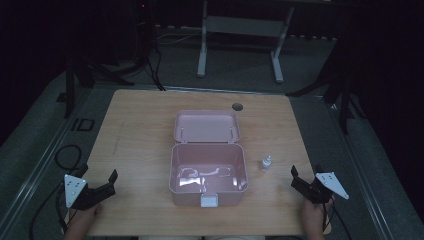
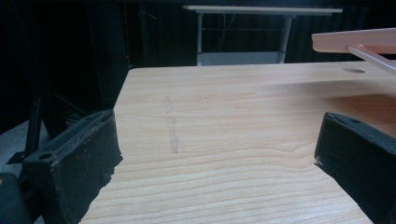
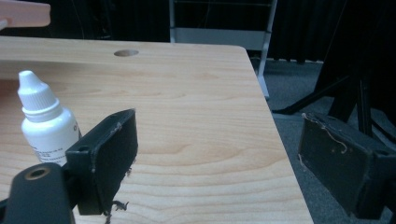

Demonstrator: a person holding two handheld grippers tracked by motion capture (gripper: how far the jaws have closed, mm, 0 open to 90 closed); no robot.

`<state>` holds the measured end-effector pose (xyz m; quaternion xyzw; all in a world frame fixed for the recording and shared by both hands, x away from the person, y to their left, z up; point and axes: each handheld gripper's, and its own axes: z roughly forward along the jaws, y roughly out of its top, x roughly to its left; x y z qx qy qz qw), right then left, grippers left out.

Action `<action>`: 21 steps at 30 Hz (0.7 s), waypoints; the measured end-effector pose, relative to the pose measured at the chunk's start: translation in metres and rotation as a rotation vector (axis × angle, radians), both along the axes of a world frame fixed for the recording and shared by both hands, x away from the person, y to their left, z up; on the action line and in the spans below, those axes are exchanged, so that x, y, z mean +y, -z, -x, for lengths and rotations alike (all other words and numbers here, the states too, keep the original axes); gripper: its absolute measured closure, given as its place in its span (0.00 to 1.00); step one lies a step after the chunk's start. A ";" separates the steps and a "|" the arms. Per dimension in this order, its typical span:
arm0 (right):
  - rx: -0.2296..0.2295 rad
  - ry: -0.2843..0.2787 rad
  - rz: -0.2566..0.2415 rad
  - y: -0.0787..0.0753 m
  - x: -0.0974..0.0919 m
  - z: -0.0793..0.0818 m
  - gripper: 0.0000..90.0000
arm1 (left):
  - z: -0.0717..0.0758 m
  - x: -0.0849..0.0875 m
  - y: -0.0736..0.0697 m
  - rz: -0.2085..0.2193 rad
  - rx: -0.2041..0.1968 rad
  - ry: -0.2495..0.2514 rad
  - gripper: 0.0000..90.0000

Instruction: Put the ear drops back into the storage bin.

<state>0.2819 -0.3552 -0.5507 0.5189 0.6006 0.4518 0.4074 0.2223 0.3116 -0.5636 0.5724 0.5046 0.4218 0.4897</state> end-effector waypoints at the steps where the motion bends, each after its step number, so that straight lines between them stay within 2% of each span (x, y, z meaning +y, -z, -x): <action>1: 0.006 -0.007 0.006 0.000 0.001 0.000 0.13 | 0.000 0.000 0.000 0.001 0.001 0.001 0.00; 7: 0.029 -0.026 0.000 -0.001 0.001 -0.002 0.14 | 0.000 0.000 0.000 0.000 -0.002 0.003 0.00; 9: 0.067 -0.043 -0.016 -0.004 0.000 -0.005 0.14 | 0.000 0.000 0.000 0.000 -0.002 0.005 0.00; 11: 0.081 -0.055 -0.030 -0.008 -0.001 -0.005 0.14 | 0.000 0.000 0.000 0.001 -0.003 0.005 0.00; 15: 0.194 -0.063 -0.026 -0.010 -0.001 -0.010 0.14 | 0.000 0.000 0.000 0.001 -0.003 0.006 0.00; 16: 0.242 -0.083 -0.023 -0.010 -0.001 -0.012 0.14 | 0.000 0.000 0.000 0.001 -0.002 0.006 0.00; 18: 0.290 -0.109 -0.014 -0.011 0.000 -0.013 0.13 | 0.000 0.000 0.000 0.003 -0.002 0.006 0.00; 20: 0.358 -0.126 0.009 -0.012 0.002 -0.016 0.13 | 0.000 0.000 0.000 0.003 -0.001 0.006 0.00; 21: 0.358 -0.126 0.009 -0.012 0.002 -0.016 0.13 | 0.000 0.000 0.000 0.003 -0.001 0.006 0.00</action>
